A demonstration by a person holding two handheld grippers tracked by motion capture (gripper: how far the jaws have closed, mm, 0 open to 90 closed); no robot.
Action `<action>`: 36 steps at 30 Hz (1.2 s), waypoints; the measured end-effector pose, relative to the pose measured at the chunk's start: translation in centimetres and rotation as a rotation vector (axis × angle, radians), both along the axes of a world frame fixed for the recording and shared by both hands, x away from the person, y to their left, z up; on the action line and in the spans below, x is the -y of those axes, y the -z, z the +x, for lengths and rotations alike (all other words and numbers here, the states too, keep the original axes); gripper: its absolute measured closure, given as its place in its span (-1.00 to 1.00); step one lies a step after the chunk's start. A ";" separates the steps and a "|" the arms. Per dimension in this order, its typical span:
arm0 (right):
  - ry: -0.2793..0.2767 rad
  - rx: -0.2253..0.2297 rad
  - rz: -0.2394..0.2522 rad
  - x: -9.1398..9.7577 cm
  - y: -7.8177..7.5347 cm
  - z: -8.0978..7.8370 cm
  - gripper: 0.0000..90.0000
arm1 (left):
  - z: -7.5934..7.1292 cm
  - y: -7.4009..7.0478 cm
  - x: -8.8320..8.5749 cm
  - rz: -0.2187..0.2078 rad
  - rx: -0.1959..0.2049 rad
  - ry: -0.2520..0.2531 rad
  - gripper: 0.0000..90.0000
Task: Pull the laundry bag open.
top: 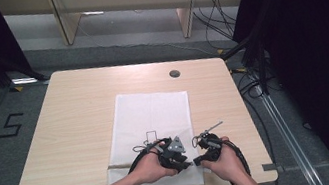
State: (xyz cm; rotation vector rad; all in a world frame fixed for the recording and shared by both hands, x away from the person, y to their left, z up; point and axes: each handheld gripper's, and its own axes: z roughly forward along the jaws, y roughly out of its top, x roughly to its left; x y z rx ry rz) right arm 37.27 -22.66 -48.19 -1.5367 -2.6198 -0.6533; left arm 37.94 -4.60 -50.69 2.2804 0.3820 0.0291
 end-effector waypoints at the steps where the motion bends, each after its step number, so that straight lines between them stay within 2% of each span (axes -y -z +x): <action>1: 0.011 0.000 0.007 -0.1 0.0 -0.1 1.00 | 0.0 0.0 0.0 0.000 0.000 0.000 0.60; 3: -0.006 0.008 -0.001 0.0 0.1 0.1 1.00 | -0.2 0.0 0.2 -0.002 0.006 0.003 0.62; 8: -0.007 0.008 -0.001 0.0 0.1 0.1 1.00 | -0.2 0.0 0.7 0.006 0.035 0.027 0.62; 12: -0.006 0.010 0.002 0.0 0.1 0.0 1.00 | -0.3 0.1 0.8 0.007 0.025 0.015 0.64; 14: -0.002 0.016 0.007 0.0 0.2 0.0 1.00 | -0.3 0.0 0.9 0.013 0.047 0.030 0.65; 16: -0.005 0.006 -0.001 0.0 0.0 0.0 1.00 | -0.3 0.0 0.8 0.016 0.052 0.030 0.65; 20: 0.007 0.008 0.005 0.0 0.1 0.0 1.00 | -0.2 -0.3 1.0 -0.012 0.037 0.029 0.69; 21: 0.004 0.005 0.002 0.0 0.1 0.0 1.00 | -0.3 -0.2 1.1 -0.011 0.027 0.025 0.69; 22: 0.006 0.009 0.005 0.0 0.1 0.0 1.00 | -0.3 -0.1 1.1 0.003 0.034 0.038 0.69; 24: 0.008 -0.001 -0.009 0.0 0.0 0.0 1.00 | -0.4 0.1 1.2 0.001 0.028 0.031 0.69; 26: 0.000 0.015 0.007 0.0 0.2 0.0 1.00 | -0.4 0.1 1.3 0.000 0.026 0.026 0.70; 27: -0.006 0.006 -0.001 0.0 0.1 0.1 1.00 | -0.4 0.1 1.3 -0.001 0.030 0.026 0.72; 30: -0.002 0.016 0.007 0.0 0.2 0.0 1.00 | -0.4 0.0 1.3 0.015 0.050 0.032 0.79; 32: 0.002 0.002 -0.001 0.0 0.1 0.0 1.00 | -0.5 0.1 1.4 0.008 0.042 0.023 0.81; 35: 0.007 0.001 -0.007 0.0 0.0 0.0 1.00 | -0.5 0.0 1.4 0.015 0.048 0.021 0.81; 36: -0.004 0.006 0.003 0.0 0.1 0.0 1.00 | -0.6 0.0 1.4 0.013 0.037 0.009 0.82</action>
